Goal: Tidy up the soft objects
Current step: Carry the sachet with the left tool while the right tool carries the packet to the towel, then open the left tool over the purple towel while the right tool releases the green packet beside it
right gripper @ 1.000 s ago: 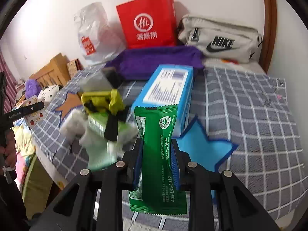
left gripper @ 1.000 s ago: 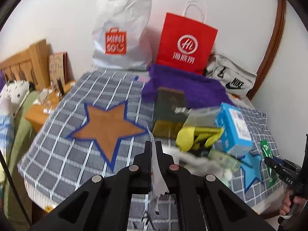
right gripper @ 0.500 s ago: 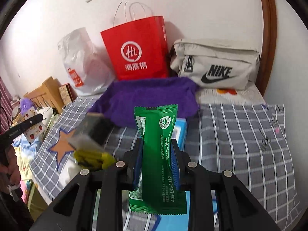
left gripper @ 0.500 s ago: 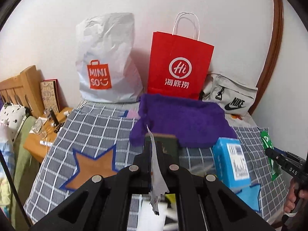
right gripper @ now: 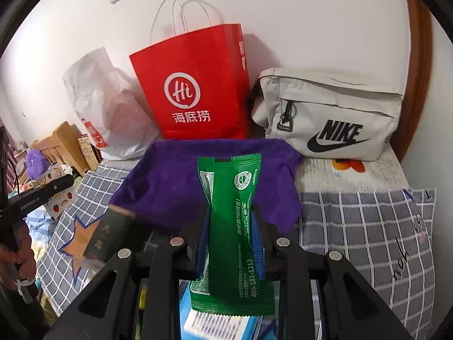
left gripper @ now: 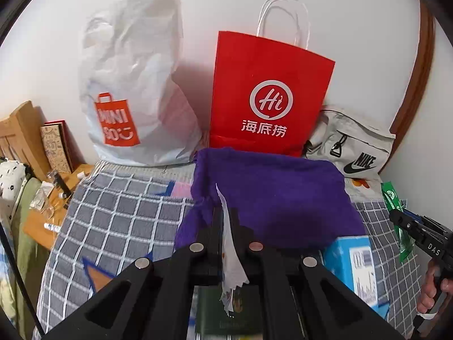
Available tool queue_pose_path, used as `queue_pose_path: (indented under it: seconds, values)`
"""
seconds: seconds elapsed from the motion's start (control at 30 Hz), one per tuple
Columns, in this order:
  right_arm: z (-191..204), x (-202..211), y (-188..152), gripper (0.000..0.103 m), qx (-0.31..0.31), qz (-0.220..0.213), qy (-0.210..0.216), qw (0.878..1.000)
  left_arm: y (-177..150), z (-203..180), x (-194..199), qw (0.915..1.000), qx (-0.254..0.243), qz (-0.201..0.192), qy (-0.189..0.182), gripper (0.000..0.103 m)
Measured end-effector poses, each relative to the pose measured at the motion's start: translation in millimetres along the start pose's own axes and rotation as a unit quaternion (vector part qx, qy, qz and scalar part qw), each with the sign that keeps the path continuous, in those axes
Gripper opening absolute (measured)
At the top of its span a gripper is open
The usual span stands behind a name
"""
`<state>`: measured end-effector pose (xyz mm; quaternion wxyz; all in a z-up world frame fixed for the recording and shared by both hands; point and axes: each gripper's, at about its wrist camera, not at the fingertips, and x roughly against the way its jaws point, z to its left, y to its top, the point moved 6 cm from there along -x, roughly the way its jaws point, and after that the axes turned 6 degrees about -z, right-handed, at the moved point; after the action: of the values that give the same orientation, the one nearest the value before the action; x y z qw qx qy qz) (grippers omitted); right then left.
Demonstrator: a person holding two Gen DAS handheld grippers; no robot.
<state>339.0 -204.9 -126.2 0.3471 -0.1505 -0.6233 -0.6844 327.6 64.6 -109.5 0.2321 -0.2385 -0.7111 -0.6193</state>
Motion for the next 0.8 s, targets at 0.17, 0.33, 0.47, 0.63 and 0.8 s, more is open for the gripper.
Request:
queue_pose_path:
  seconds: [0.17, 0.33, 0.47, 0.63, 0.8]
  values:
    - [-7.7, -36.9, 13.2, 0.027, 0.008, 0.014, 0.000, 1.000, 13.3, -1.2, -41.1, 0.9994, 0.010, 0.026, -0.020, 0.004]
    - [-14.6, -75.7, 24.3, 0.027, 0.017, 0.031, 0.001, 0.999, 20.7, -4.2, -80.5, 0.9984, 0.007, 0.050, -0.027, 0.004]
    - [-20.6, -103.9, 27.5, 0.027, 0.028, 0.048, 0.001, 0.998, 21.5, -9.3, -113.1, 0.9967, -0.003, 0.074, -0.034, 0.004]
    - [-28.8, -133.0, 25.1, 0.027, 0.036, 0.073, 0.001, 0.997, 20.3, -10.1, -149.0, 0.9927, 0.001, 0.107, -0.055, 0.004]
    - [-33.5, -155.2, 19.0, 0.027, 0.043, 0.099, 0.004, 0.994, 19.0, -6.9, -175.3, 0.9902, 0.005, 0.129, -0.053, 0.004]
